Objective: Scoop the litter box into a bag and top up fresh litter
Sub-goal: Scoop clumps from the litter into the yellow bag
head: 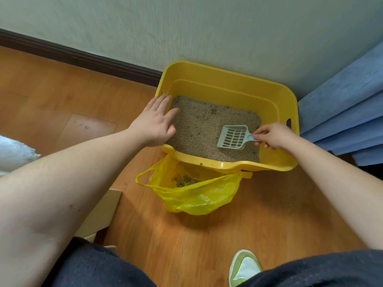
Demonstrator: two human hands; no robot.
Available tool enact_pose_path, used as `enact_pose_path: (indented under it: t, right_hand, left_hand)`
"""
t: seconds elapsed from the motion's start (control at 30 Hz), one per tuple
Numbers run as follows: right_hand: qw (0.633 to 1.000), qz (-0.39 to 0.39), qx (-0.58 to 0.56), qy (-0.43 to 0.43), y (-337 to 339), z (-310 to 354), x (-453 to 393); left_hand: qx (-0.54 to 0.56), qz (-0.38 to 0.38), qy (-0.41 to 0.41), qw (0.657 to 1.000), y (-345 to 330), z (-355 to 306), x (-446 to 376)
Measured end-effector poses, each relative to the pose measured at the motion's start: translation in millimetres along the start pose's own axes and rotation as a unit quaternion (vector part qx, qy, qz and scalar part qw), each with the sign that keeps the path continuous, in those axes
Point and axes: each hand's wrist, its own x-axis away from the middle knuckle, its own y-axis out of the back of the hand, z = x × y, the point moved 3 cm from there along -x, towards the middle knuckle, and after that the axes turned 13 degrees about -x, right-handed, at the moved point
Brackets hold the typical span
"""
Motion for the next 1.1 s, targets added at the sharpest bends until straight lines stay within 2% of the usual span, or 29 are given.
enact_pose_path:
  t: [0.23, 0.43, 0.6, 0.77, 1.0, 1.1]
  right_hand:
    - [0.999, 0.017, 0.027, 0.015, -28, 16, -19]
    - [0.999, -0.002, 0.05, 0.019, -69, 44, -35]
    - [1.0, -0.012, 0.001, 0.01, -82, 51, -42]
    - [1.0, -0.014, 0.014, 0.019, -85, 38, -45]
    - [0.994, -0.063, 0.015, 0.09, -76, 37, -35]
    - [0.981, -0.106, 0.032, 0.162, -62, 41, -22]
  left_hand:
    - [-0.003, -0.001, -0.003, 1.0, 1, -1, 0]
    - [-0.008, -0.001, -0.007, 1.0, 0, -2, 1]
    - [-0.009, -0.007, -0.007, 1.0, -1, -2, 0]
    - [-0.007, -0.012, -0.009, 1.0, -1, -2, 0]
    - [-0.021, 0.014, -0.013, 1.0, 0, -2, 2]
    - [-0.035, 0.029, -0.02, 0.999, 1, -3, 2]
